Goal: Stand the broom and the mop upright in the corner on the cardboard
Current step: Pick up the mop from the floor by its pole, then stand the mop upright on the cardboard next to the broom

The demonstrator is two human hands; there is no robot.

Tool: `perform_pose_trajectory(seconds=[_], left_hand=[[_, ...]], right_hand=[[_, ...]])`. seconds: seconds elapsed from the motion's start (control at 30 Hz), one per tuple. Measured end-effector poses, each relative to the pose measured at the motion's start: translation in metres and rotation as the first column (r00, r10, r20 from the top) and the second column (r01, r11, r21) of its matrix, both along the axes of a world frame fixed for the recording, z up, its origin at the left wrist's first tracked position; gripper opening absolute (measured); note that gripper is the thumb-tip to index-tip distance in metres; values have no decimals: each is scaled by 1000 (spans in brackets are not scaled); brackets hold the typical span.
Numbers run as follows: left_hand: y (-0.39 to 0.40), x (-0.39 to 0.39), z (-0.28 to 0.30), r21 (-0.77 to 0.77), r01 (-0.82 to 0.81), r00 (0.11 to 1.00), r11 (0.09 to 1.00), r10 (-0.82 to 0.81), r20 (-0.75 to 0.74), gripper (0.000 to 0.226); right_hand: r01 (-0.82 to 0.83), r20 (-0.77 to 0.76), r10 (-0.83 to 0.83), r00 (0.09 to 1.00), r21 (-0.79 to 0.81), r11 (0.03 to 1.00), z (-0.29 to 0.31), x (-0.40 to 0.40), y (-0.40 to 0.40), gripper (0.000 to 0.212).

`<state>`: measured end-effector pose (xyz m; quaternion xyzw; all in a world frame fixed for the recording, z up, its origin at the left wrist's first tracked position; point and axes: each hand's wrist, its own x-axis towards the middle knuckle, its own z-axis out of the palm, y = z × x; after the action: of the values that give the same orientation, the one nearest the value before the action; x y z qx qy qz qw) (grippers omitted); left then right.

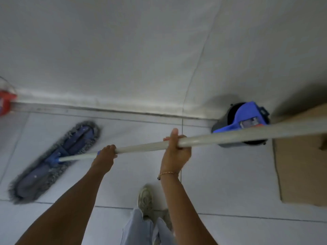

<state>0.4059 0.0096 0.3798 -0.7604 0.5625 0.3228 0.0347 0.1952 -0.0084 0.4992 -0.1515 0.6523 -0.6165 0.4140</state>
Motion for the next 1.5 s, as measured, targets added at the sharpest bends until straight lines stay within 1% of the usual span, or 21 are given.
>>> perform_pose_trajectory(seconds=[0.03, 0.07, 0.1, 0.13, 0.2, 0.3, 0.4, 0.5, 0.6, 0.77, 0.9, 1.0, 1.03, 1.1, 1.2, 1.27, 1.37, 1.43, 1.5], left_hand=[[-5, -2, 18, 27, -52, 998, 998, 53, -40, 12], [-15, -4, 49, 28, -112, 990, 993, 113, -80, 16], [-20, -7, 65, 52, -142, 985, 989, 146, -88, 16], [-26, -11, 94, 44, -162, 981, 986, 166, -100, 18], [-27, -21, 142, -10, -113, 989, 994, 111, -100, 26], [-22, -46, 201, -24, -76, 990, 997, 73, -117, 33], [-13, -75, 243, -55, -46, 983, 997, 35, -181, 33], [-1, -96, 268, -93, 12, 975, 996, -33, -218, 32], [8, -116, 283, -79, 59, 959, 995, -78, -271, 32], [32, -145, 305, -70, 118, 918, 991, -136, -372, 32], [55, -167, 309, -121, 54, 909, 991, -99, -406, 31], [72, -182, 316, -176, 24, 899, 984, -98, -427, 18], [77, -187, 317, -176, 25, 890, 984, -102, -444, 17], [81, -196, 318, -187, 39, 883, 981, -122, -454, 24], [81, -212, 323, -250, 74, 879, 965, -182, -441, 24], [78, -223, 329, -292, 91, 873, 952, -217, -437, 15], [75, -249, 336, -327, 138, 838, 935, -286, -465, 20], [76, -262, 338, -330, 156, 817, 931, -309, -486, 23], [79, -285, 341, -335, 182, 784, 925, -342, -518, 17]], right_hand=[[-84, -32, 82, 996, -61, 995, 22, 0, -6, 23], [-158, -56, 152, 987, -132, 979, 56, 1, -17, 21], [-225, -74, 215, 974, -186, 956, 80, 5, -25, 20], [-290, -84, 278, 957, -254, 923, 114, 7, -33, 18], [-389, -110, 375, 920, -363, 847, 171, 10, -41, 18], [-458, -148, 443, 884, -457, 763, 240, 11, -45, 19], [-524, -185, 508, 841, -508, 683, 292, 3, -38, 14], [-599, -284, 531, 798, -467, 651, 329, -8, -25, 23], [-621, -388, 488, 782, -418, 663, 349, -15, -14, 31], [-578, -541, 339, 770, -364, 730, 379, -20, 18, 31], [-532, -583, 265, 768, -352, 770, 389, -18, 36, 36], [-508, -606, 213, 766, -368, 779, 398, -19, 48, 37], [-498, -620, 191, 761, -370, 784, 403, -20, 53, 38], [-475, -647, 142, 749, -375, 796, 412, -24, 57, 38], [-405, -683, 49, 728, -372, 835, 427, -40, 70, 38], [-408, -693, 51, 719, -361, 839, 438, -58, 78, 38], [-527, -726, 174, 665, -291, 799, 449, -106, 91, 31], [-596, -719, 267, 642, -247, 764, 442, -133, 93, 25], [-556, -683, 264, 681, -247, 794, 422, -163, 97, 19]])
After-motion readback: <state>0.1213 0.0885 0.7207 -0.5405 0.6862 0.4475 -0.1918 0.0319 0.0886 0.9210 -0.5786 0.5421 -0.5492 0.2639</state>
